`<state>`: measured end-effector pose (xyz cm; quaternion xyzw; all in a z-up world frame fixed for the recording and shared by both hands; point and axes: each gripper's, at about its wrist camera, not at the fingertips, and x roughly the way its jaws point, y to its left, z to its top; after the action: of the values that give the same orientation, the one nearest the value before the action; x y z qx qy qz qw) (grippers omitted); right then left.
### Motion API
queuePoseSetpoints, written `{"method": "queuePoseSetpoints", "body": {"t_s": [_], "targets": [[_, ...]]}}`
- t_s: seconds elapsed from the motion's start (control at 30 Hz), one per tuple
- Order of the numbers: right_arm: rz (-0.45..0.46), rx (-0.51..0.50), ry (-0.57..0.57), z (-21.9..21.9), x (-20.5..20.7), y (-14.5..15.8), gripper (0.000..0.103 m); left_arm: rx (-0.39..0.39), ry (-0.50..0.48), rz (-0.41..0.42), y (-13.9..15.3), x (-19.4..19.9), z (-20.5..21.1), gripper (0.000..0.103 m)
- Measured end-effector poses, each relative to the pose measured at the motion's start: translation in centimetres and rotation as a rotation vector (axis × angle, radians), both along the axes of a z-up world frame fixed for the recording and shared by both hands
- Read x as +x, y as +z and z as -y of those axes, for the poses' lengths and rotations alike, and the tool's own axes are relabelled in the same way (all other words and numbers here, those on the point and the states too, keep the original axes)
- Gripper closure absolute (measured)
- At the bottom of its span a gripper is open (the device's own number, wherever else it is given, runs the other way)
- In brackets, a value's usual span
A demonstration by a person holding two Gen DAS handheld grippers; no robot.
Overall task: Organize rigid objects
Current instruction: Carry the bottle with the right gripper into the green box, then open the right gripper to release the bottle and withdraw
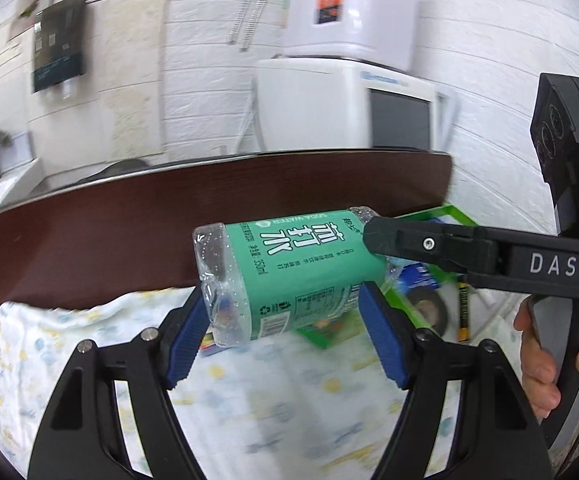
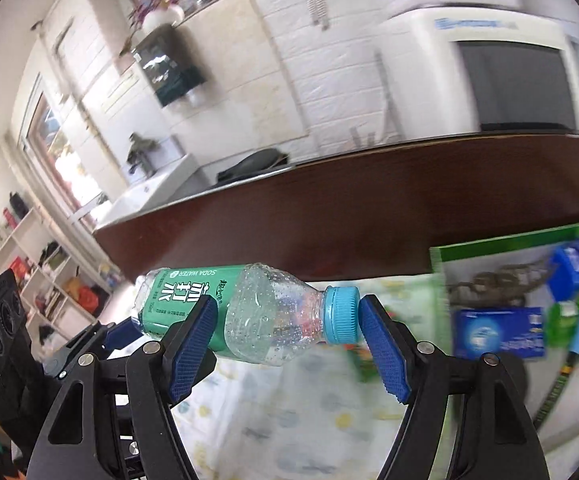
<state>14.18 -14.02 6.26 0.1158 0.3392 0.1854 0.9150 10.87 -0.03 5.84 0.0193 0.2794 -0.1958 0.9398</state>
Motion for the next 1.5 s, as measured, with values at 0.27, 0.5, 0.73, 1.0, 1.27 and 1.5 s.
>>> {"method": "queuePoseSetpoints", "body": {"t_s": [0.27, 0.5, 0.73, 1.0, 1.27, 1.5], "targets": [[0.025, 0.046, -0.175, 11.5, -1.8, 0.2, 0.028, 0.014, -0.158, -0.041, -0.2, 2.0, 10.3, 0.029], [0.006, 0.097, -0.28, 18.6, -2.4, -1.6, 0.028, 0.065, -0.222, -0.065, -1.2, 3.0, 15.7, 0.029], [-0.001, 0.088, -0.321, 20.8, -2.1, -2.9, 0.028, 0.083, -0.224, -0.105, -2.8, 3.6, 17.7, 0.029], [-0.011, 0.113, -0.339, 22.4, -1.7, -4.0, 0.028, 0.101, -0.229, -0.128, -3.7, 4.4, 18.7, 0.029], [-0.019, 0.093, -0.349, 22.5, -1.4, -4.8, 0.028, 0.127, -0.232, -0.147, -4.7, 4.7, 19.2, 0.028], [-0.022, 0.078, -0.357, 22.3, -1.6, -5.1, 0.028, 0.153, -0.241, -0.167, -5.5, 4.9, 19.4, 0.028]]}}
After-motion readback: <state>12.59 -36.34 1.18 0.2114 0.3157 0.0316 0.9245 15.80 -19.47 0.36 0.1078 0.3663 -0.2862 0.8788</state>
